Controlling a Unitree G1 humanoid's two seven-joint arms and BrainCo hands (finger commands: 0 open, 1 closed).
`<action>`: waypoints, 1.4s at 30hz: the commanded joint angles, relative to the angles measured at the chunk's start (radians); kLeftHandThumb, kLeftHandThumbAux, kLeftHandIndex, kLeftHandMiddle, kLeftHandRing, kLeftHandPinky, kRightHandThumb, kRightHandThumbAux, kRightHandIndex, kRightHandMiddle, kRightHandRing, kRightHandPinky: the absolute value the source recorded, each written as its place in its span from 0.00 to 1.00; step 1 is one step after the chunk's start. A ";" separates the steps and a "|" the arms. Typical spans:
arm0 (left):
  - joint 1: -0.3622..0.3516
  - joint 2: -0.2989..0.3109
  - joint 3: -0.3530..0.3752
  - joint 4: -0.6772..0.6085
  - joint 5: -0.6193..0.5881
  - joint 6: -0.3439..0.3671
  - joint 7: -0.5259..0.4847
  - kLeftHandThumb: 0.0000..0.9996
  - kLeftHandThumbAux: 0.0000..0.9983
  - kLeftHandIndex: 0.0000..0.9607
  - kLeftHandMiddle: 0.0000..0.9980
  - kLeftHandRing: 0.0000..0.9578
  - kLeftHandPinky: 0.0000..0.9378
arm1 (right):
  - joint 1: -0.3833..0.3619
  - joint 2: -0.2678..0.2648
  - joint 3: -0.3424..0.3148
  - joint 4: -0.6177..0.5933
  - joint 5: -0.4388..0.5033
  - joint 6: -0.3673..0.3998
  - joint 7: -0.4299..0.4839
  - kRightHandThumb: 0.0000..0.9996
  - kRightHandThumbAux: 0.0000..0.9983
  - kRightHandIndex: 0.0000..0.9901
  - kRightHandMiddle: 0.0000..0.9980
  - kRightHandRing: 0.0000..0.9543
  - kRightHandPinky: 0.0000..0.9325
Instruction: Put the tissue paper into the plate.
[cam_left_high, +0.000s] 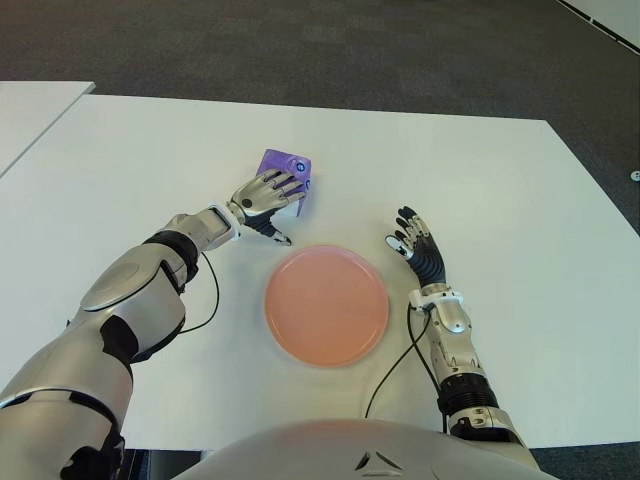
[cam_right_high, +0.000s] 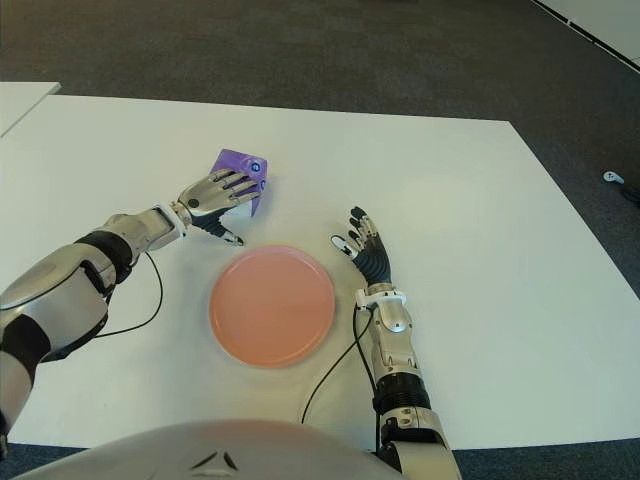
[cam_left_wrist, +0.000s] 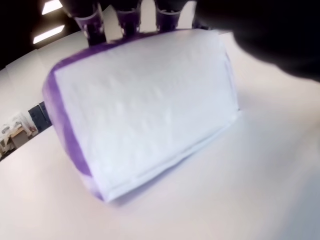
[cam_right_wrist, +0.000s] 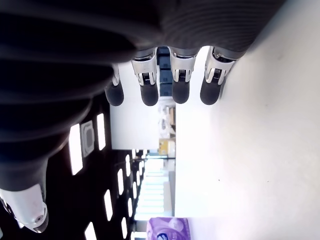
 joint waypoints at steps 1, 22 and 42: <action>0.073 0.012 -0.014 0.034 0.014 -0.017 -0.086 0.02 0.29 0.00 0.00 0.00 0.00 | 0.074 0.008 0.007 0.064 0.001 0.111 0.002 0.03 0.64 0.00 0.05 0.00 0.00; 0.227 0.180 0.176 -0.099 -0.239 -0.336 -0.258 0.08 0.36 0.00 0.00 0.00 0.00 | 0.075 0.016 0.019 0.056 -0.011 0.112 -0.008 0.03 0.63 0.00 0.05 0.00 0.00; 0.530 0.452 0.369 -0.628 -0.695 -0.263 -0.932 0.14 0.34 0.00 0.00 0.00 0.00 | 0.073 0.014 0.020 0.057 -0.005 0.113 0.006 0.02 0.60 0.01 0.05 0.01 0.00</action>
